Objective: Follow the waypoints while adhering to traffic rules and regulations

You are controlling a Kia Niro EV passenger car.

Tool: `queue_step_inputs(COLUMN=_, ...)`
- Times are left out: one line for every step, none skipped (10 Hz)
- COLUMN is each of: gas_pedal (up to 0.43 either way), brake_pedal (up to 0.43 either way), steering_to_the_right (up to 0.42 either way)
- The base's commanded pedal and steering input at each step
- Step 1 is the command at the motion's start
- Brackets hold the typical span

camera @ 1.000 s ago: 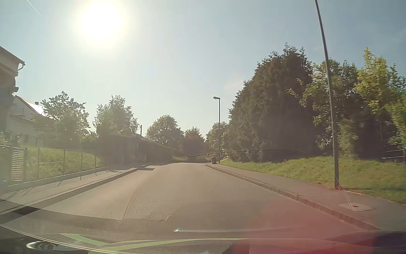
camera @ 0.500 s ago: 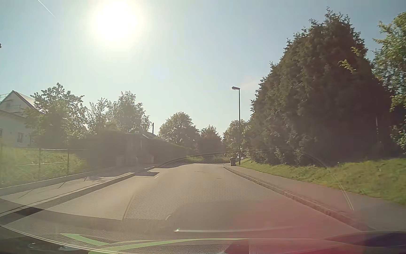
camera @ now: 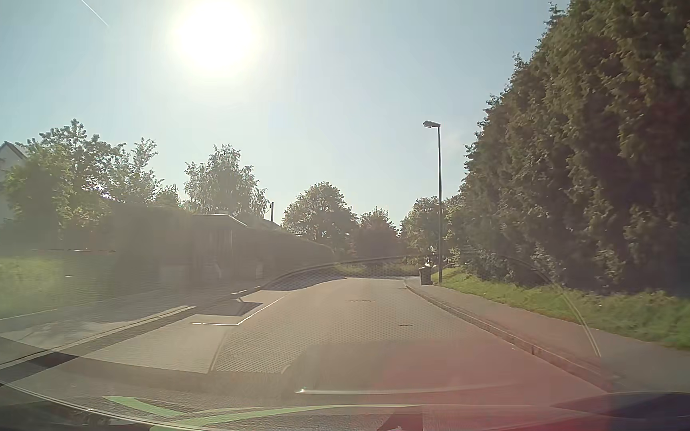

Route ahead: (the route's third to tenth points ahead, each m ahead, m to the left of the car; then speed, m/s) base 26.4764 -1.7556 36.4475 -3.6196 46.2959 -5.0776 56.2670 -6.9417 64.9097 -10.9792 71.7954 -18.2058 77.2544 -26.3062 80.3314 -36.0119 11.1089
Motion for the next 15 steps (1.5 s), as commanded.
queue_step_inputs(gas_pedal=0.240, brake_pedal=0.000, steering_to_the_right=-0.009)
queue_step_inputs(gas_pedal=0.240, brake_pedal=0.000, steering_to_the_right=-0.008)
queue_step_inputs(gas_pedal=0.240, brake_pedal=0.000, steering_to_the_right=-0.008)
queue_step_inputs(gas_pedal=0.228, brake_pedal=0.000, steering_to_the_right=-0.007)
queue_step_inputs(gas_pedal=0.220, brake_pedal=0.000, steering_to_the_right=-0.006)
queue_step_inputs(gas_pedal=0.209, brake_pedal=0.000, steering_to_the_right=-0.006)
queue_step_inputs(gas_pedal=0.197, brake_pedal=0.000, steering_to_the_right=-0.005)
queue_step_inputs(gas_pedal=0.197, brake_pedal=0.000, steering_to_the_right=-0.003)
queue_step_inputs(gas_pedal=0.197, brake_pedal=0.000, steering_to_the_right=0.002)
queue_step_inputs(gas_pedal=0.197, brake_pedal=0.000, steering_to_the_right=0.006)
queue_step_inputs(gas_pedal=0.197, brake_pedal=0.000, steering_to_the_right=0.008)
queue_step_inputs(gas_pedal=0.197, brake_pedal=0.000, steering_to_the_right=0.010)
queue_step_inputs(gas_pedal=0.197, brake_pedal=0.000, steering_to_the_right=0.013)
queue_step_inputs(gas_pedal=0.177, brake_pedal=0.000, steering_to_the_right=0.015)
queue_step_inputs(gas_pedal=0.169, brake_pedal=0.000, steering_to_the_right=0.017)
